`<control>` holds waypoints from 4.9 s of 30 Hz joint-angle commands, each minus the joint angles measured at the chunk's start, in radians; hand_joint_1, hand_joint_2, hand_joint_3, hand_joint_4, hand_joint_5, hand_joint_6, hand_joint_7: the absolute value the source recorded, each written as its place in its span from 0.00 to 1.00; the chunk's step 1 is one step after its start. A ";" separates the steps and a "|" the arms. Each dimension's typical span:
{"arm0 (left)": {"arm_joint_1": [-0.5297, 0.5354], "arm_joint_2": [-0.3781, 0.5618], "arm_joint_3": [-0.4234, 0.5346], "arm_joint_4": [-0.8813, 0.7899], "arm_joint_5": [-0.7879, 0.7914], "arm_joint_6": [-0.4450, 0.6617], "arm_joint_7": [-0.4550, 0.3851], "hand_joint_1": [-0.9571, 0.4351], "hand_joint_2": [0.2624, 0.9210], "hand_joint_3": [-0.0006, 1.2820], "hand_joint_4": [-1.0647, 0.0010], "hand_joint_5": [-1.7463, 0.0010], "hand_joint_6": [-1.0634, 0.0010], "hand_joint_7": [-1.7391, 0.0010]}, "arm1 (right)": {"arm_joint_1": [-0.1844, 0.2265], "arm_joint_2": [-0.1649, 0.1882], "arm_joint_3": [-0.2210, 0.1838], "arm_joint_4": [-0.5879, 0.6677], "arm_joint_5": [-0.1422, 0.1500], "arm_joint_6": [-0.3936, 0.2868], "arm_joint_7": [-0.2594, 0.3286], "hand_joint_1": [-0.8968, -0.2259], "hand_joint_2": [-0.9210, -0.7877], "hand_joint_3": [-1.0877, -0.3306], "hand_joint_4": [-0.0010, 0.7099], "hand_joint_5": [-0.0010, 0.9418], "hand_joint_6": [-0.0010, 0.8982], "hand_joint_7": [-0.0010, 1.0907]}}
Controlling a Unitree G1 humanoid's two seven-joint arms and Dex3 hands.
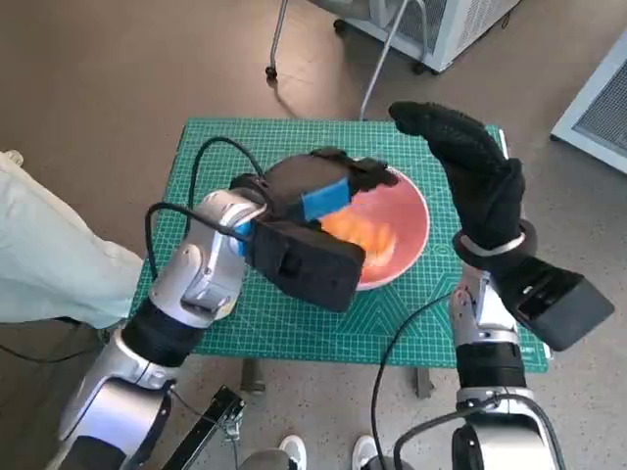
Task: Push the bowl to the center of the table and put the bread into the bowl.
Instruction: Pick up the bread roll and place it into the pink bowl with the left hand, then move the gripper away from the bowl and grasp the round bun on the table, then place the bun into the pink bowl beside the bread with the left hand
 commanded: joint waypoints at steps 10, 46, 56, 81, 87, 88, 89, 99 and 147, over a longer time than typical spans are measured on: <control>0.111 0.139 0.122 -0.275 -0.050 0.010 -0.050 0.62 0.74 0.08 0.98 0.99 0.97 0.74 | 0.023 0.010 -0.004 -0.003 0.015 -0.020 0.008 0.28 0.00 0.41 0.38 0.04 0.00 0.76; 0.745 0.584 0.502 -0.633 -0.275 0.036 -0.239 0.67 0.83 0.01 0.88 1.00 0.74 0.98 | 0.044 0.025 -0.002 -0.060 0.033 0.033 -0.003 0.32 0.00 0.42 0.38 0.04 0.00 0.76; 0.706 0.529 0.358 -0.530 -0.199 0.015 -0.179 0.67 0.84 0.01 0.88 1.00 0.74 0.99 | 0.040 0.017 -0.005 -0.059 0.033 0.041 0.003 0.31 0.00 0.42 0.38 0.04 0.00 0.76; 0.468 0.357 0.083 0.102 0.106 -0.298 0.235 0.66 0.98 0.04 0.57 0.96 0.50 0.94 | 0.039 0.004 -0.007 -0.073 0.040 0.054 0.019 0.32 0.00 0.42 0.38 0.04 0.00 0.75; 0.421 0.371 0.070 0.195 0.141 -0.353 0.306 0.68 1.00 0.16 0.61 0.39 0.47 0.40 | 0.033 0.000 -0.010 -0.065 0.039 0.048 0.022 0.32 0.00 0.42 0.38 0.04 0.00 0.75; 0.415 0.373 0.070 0.203 0.142 -0.358 0.312 0.68 1.00 0.17 0.62 0.33 0.47 0.34 | 0.032 0.000 -0.011 -0.063 0.039 0.047 0.022 0.32 0.00 0.42 0.38 0.04 0.00 0.75; 0.410 0.375 0.073 0.208 0.143 -0.357 0.318 0.68 1.00 0.17 0.62 0.29 0.47 0.31 | 0.031 -0.001 -0.011 -0.061 0.038 0.046 0.023 0.32 0.00 0.42 0.38 0.04 0.00 0.75; 0.379 0.382 0.120 0.232 0.102 -0.314 0.294 0.69 1.00 0.14 0.56 0.18 0.43 0.33 | 0.028 0.000 -0.009 -0.050 0.032 0.034 0.021 0.32 0.00 0.42 0.38 0.04 0.00 0.75; -0.050 0.042 0.084 0.176 -0.035 -0.260 0.221 0.67 1.00 0.14 0.69 0.48 0.66 0.47 | 0.029 0.014 0.001 -0.067 0.032 0.073 0.008 0.33 0.00 0.41 0.39 0.04 0.00 0.75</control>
